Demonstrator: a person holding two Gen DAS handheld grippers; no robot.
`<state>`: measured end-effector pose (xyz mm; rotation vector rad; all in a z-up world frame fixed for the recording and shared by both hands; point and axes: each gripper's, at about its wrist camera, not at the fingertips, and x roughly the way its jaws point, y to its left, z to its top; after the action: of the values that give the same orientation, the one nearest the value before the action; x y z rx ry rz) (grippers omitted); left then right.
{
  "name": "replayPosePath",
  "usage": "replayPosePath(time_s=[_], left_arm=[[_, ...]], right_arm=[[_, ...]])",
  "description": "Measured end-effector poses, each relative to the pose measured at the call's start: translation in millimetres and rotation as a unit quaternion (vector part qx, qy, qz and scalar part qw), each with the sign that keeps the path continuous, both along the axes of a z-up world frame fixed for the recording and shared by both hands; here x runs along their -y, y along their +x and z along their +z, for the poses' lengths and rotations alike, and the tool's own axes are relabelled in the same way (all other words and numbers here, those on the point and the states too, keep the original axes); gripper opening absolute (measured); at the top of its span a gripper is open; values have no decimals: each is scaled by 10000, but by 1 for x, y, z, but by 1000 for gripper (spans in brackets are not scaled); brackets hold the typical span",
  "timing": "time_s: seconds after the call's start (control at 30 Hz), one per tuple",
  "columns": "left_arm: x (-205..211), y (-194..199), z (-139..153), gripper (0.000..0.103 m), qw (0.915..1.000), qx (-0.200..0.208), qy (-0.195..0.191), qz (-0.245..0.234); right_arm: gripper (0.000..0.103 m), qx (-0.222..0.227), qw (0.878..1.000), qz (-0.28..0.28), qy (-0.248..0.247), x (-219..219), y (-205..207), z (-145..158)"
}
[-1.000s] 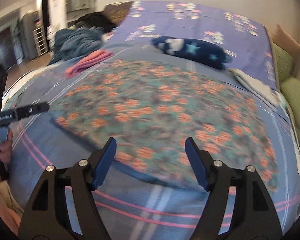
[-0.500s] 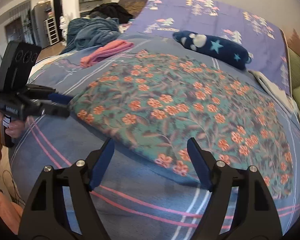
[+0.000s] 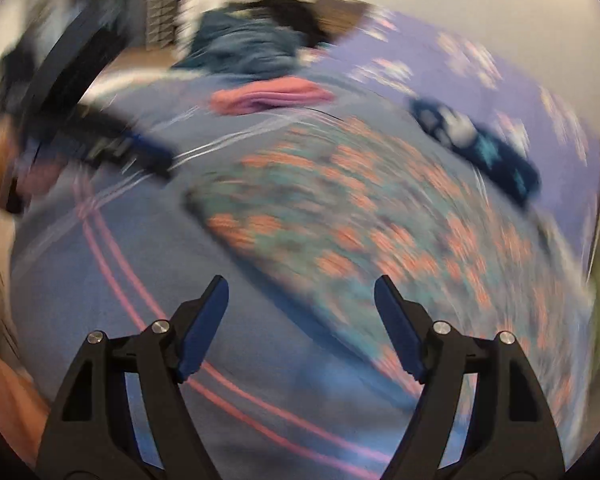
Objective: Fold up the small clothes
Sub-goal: 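Grasp the folded shirt edge with the right gripper and fold it over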
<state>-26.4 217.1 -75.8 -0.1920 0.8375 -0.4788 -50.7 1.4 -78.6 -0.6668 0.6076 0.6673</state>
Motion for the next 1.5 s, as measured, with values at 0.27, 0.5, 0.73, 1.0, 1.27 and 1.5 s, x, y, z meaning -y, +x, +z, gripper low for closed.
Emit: replayPosePath(time_s=[0.27,0.5,0.73,1.0,1.27,1.5], left_arm=[[-42,-25,-2,59,9774,37,-1546,1440],[-42,-24,4,73,9746,-1,-1604,1564],[-48,-8,0,73,9688,-143,-1971,1497],[-39,31,-11,84,9589,-503,-2588,1046],[-1,107,-16,86,9575,-947,-2711,288],[29,167,-13,86,9614,-1133,-2508,63]], right_arm=[[80,1265,9883,-85,-851,-70,3,-28],[14,1584,9789,244,-1268,-107,-1,-45],[7,1271,9918,81,-79,-83,-3,2],[40,1142,9929,269,-216,-86,-14,-8],[58,1597,9828,180,-910,-77,-33,-24],[60,1091,9904,-375,-758,-73,-6,-28]])
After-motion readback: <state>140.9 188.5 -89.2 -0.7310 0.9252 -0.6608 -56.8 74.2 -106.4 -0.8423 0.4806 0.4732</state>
